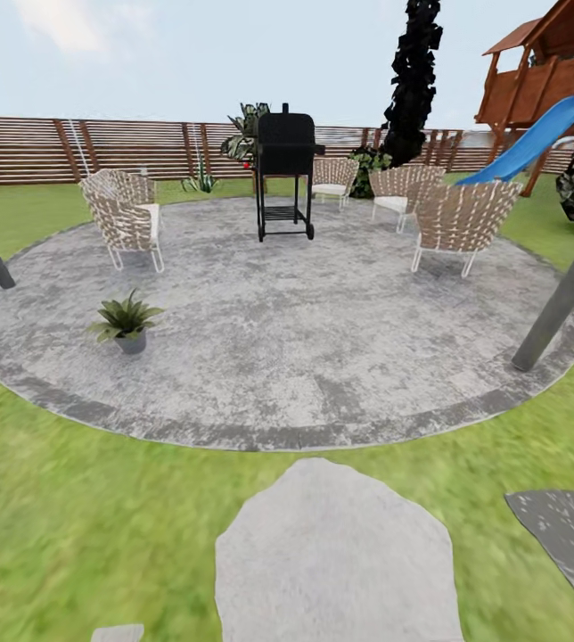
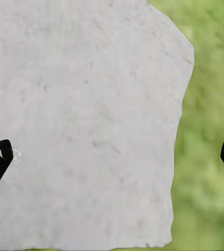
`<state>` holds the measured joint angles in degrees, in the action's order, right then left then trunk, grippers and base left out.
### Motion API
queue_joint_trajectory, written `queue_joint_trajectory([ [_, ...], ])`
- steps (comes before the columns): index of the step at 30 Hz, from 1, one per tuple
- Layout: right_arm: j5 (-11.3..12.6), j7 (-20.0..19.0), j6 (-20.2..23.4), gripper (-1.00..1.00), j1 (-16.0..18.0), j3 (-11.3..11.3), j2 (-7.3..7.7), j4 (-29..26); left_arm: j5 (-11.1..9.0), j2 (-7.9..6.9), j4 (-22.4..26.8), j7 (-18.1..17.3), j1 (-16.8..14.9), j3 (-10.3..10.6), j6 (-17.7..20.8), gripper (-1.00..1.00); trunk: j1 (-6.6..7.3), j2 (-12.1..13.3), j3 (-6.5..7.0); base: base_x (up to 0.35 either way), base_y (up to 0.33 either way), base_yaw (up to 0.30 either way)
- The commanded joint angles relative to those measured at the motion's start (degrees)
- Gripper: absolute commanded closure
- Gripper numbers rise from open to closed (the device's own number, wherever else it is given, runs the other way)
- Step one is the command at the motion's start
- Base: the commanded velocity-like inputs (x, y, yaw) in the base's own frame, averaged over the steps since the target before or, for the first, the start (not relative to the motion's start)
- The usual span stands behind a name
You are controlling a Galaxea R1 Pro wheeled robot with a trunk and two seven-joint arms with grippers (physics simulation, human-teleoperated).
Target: Pick up the pesticide atomizer in the garden and spray insectifuge to fully cover both potted plants in the garden.
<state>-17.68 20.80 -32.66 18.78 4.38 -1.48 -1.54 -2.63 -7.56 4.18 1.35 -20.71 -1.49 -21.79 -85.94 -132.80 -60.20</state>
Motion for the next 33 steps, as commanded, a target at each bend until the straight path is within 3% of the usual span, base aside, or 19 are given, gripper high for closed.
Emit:
queue_joint_trajectory([
  [1, -0.6, 0.3, -0.1, -1.0, 0.0, 0.5, -0.02, 0.0, -0.3, 0.0, 0.0, -0.1, 0.0, -0.1, -0.2, 1.0, -0.03, 0.0, -0.05, 0.339, 0.0, 0.0],
  [28, -0.5, 0.3, -0.1, -1.0, 0.0, 0.4, -0.41, 0.0, -0.3, 0.0, 0.0, -0.1, 0.0, -0.1, -0.2, 1.0, -0.03, 0.0, -0.05, 0.339, 0.0, 0.0],
  [33, -0.5, 0.4, -0.1, -1.0, 0.0, 0.4, -0.52, 0.0, -0.3, 0.0, 0.0, -0.1, 0.0, -0.1, -0.2, 1.0, -0.03, 0.0, -0.05, 0.339, 0.0, 0.145],
])
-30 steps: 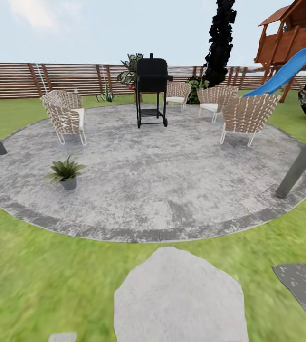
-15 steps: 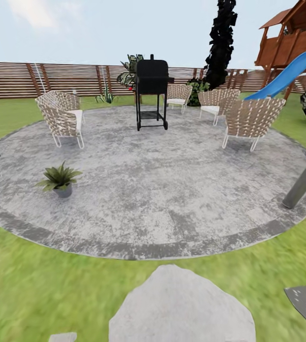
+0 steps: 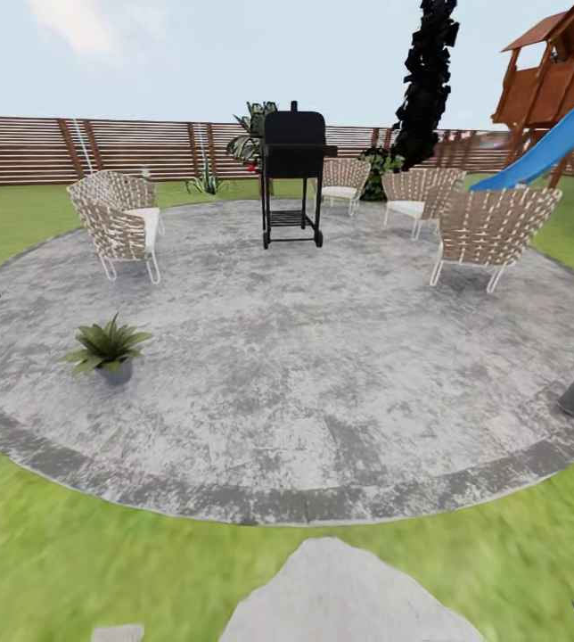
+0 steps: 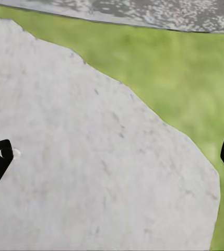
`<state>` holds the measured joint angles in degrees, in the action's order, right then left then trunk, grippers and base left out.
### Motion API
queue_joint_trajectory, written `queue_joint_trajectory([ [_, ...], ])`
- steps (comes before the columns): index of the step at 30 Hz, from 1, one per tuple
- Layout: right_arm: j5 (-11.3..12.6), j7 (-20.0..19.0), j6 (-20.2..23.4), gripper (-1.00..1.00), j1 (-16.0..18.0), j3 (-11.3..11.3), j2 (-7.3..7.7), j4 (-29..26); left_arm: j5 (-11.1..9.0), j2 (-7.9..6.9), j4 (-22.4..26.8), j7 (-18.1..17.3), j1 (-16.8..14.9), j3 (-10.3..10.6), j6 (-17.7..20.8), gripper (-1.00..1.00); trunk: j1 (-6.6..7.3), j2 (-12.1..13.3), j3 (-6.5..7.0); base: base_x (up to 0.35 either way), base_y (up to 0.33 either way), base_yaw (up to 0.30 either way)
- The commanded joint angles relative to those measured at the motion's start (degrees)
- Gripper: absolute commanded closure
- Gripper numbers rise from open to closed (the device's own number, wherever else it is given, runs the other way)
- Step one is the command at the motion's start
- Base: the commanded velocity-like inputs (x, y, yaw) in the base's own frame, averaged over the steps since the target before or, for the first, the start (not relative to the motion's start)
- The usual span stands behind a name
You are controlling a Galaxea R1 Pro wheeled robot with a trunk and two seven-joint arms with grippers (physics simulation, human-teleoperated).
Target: Pick up the pesticide atomizer in the garden and spray insectifuge to fully cover both potted plants in the garden.
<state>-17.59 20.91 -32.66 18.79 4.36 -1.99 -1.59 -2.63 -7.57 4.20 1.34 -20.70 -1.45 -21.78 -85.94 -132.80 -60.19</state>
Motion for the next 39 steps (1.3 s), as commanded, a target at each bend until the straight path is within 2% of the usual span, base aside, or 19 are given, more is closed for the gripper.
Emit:
queue_joint_trajectory([
  [1, -0.6, 0.2, -0.1, -1.0, 0.0, 0.4, -0.02, 0.1, -0.3, 0.01, -0.1, -0.1, 0.0, -0.1, -0.2, 1.0, -0.02, 0.0, -0.05, 0.338, 0.0, 0.253],
  [39, -0.6, 0.3, -0.1, -1.0, 0.0, 0.4, -0.04, 0.1, -0.3, 0.01, -0.1, -0.1, 0.0, -0.1, -0.2, 1.0, -0.02, 0.0, -0.05, 0.339, 0.0, 0.276],
])
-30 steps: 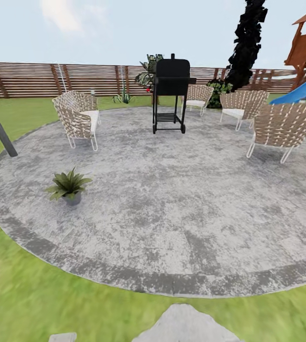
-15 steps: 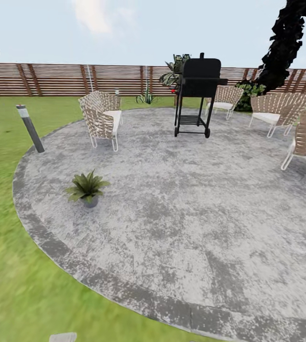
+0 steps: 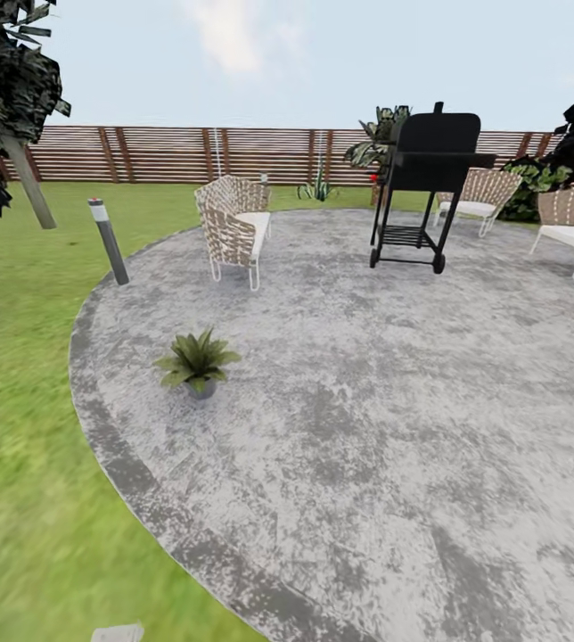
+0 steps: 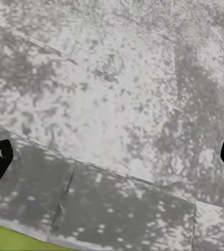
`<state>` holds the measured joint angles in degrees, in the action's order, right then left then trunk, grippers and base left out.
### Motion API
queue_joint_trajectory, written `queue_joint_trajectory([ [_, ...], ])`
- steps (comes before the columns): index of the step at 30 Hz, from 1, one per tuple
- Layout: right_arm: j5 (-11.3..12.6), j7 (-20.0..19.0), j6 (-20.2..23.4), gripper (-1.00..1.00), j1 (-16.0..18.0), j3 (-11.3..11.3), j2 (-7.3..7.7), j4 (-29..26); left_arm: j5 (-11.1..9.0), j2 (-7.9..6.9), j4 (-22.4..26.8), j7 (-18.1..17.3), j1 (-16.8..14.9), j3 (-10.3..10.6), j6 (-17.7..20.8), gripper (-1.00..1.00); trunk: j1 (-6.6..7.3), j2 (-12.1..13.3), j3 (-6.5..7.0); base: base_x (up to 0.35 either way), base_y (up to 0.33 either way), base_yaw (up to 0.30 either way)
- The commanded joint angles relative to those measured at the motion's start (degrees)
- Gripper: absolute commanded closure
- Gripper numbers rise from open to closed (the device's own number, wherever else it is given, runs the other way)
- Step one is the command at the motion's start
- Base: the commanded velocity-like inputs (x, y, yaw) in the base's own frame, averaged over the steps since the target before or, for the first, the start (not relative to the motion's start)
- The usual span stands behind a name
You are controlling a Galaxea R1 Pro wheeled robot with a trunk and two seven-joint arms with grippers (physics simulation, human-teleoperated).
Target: Pick up the pesticide atomizer in the garden and spray insectifuge to fully cover both potted plants in the garden.
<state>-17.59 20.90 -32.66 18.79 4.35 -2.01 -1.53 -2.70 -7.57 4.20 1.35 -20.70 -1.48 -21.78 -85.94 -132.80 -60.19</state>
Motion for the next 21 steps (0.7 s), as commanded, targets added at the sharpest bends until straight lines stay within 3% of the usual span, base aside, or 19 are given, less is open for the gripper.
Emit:
queue_joint_trajectory([
  [1, -0.6, 0.3, -0.1, -1.0, 0.0, 0.4, -0.01, 0.0, -0.3, 0.01, -0.1, -0.1, 0.0, -0.1, -0.2, 1.0, -0.02, 0.0, -0.05, 0.338, 0.0, 0.276],
  [7, -0.7, 0.2, -0.1, -1.0, 0.0, 0.5, 0.0, -0.1, -0.3, 0.01, -0.1, -0.1, 0.0, -0.1, -0.2, 1.0, -0.02, 0.0, -0.05, 0.338, 0.0, 0.237],
  [21, -0.9, 0.1, -0.3, -1.0, 0.0, 0.3, 1.64, -0.1, -0.4, 0.22, -0.1, -0.1, 0.0, 0.0, -0.2, 1.0, -0.02, 0.0, -0.05, 0.339, 0.0, 0.013],
])
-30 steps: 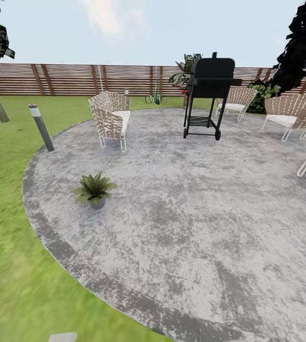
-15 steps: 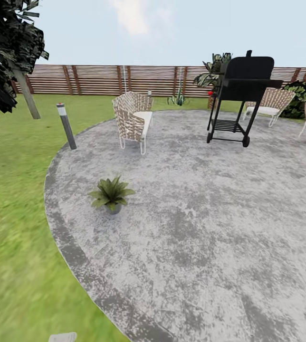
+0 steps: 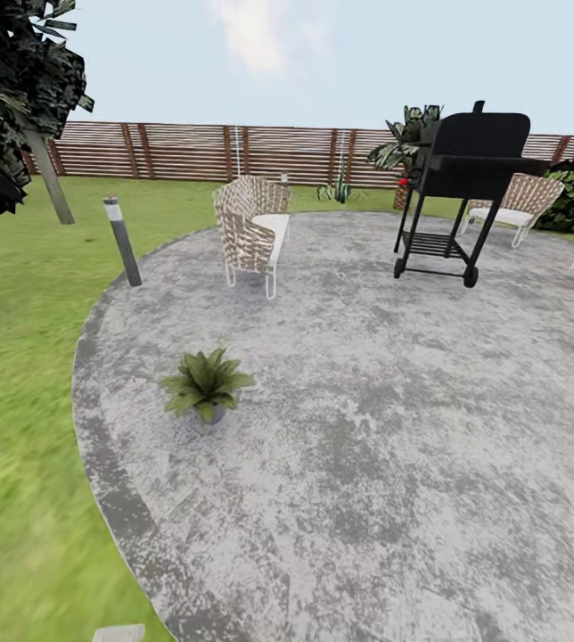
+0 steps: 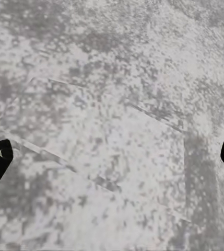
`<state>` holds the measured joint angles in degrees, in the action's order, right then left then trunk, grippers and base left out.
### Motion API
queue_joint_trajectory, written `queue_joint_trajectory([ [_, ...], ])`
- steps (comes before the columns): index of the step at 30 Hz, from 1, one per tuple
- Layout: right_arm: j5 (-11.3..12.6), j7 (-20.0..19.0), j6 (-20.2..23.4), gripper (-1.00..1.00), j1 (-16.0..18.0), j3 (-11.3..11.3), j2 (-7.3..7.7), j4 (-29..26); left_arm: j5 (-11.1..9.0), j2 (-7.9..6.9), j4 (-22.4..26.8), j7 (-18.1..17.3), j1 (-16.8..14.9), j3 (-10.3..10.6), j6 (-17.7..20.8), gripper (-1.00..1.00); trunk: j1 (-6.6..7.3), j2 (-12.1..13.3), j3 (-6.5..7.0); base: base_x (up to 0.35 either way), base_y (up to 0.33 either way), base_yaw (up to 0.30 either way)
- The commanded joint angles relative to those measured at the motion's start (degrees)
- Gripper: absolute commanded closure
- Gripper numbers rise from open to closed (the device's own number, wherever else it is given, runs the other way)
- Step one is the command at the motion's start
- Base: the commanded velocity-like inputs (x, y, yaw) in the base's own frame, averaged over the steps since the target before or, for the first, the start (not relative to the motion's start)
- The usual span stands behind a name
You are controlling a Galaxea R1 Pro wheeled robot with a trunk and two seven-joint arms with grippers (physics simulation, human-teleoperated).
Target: Pick up the pesticide atomizer in the garden and spray insectifuge to fully cover both potted plants in the garden.
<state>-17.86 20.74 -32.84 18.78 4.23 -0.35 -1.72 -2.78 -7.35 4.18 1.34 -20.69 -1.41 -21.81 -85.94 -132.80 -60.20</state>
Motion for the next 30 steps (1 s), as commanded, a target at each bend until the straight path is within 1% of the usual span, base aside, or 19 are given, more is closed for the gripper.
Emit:
queue_joint_trajectory([
  [1, -0.6, 0.3, -0.1, -1.0, 0.0, 0.4, -0.01, 0.1, -0.3, 0.03, 0.0, -0.1, 0.0, -0.1, -0.2, 1.0, -0.03, 0.0, -0.05, 0.338, 0.0, 0.0],
  [6, -0.5, 0.4, -0.2, -1.0, 0.0, 0.5, 0.14, 0.0, -0.2, 0.14, 0.0, -0.1, 0.0, -0.1, -0.2, 1.0, -0.03, 0.0, -0.05, 0.338, 0.0, 0.0],
  [11, -0.4, 0.5, -0.1, -1.0, 0.0, 0.5, 0.09, 0.0, -0.3, -0.3, 0.0, -0.1, 0.1, -0.2, -0.2, 1.0, -0.03, 0.0, -0.05, 0.338, 0.022, 0.0],
  [15, -0.3, 0.6, -0.1, -1.0, 0.0, 0.6, 0.09, 0.0, -0.2, -0.37, 0.1, -0.1, 0.9, -0.3, -0.2, 1.0, -0.03, 0.0, -0.05, 0.338, 0.095, 0.0],
  [23, -0.2, 0.6, -0.2, -1.0, 0.0, 0.7, 0.09, 0.0, -0.3, -0.21, 0.1, -0.1, 1.1, -0.3, -0.2, 1.0, -0.03, 0.0, -0.04, 0.321, 0.175, -0.008],
  [30, -0.2, 0.7, -0.2, -1.0, 0.0, 0.8, 0.09, 0.0, -0.2, -0.26, 0.3, -0.1, 1.1, -0.2, -0.2, 1.0, -0.03, 0.0, 0.16, 0.284, 0.23, -0.138],
])
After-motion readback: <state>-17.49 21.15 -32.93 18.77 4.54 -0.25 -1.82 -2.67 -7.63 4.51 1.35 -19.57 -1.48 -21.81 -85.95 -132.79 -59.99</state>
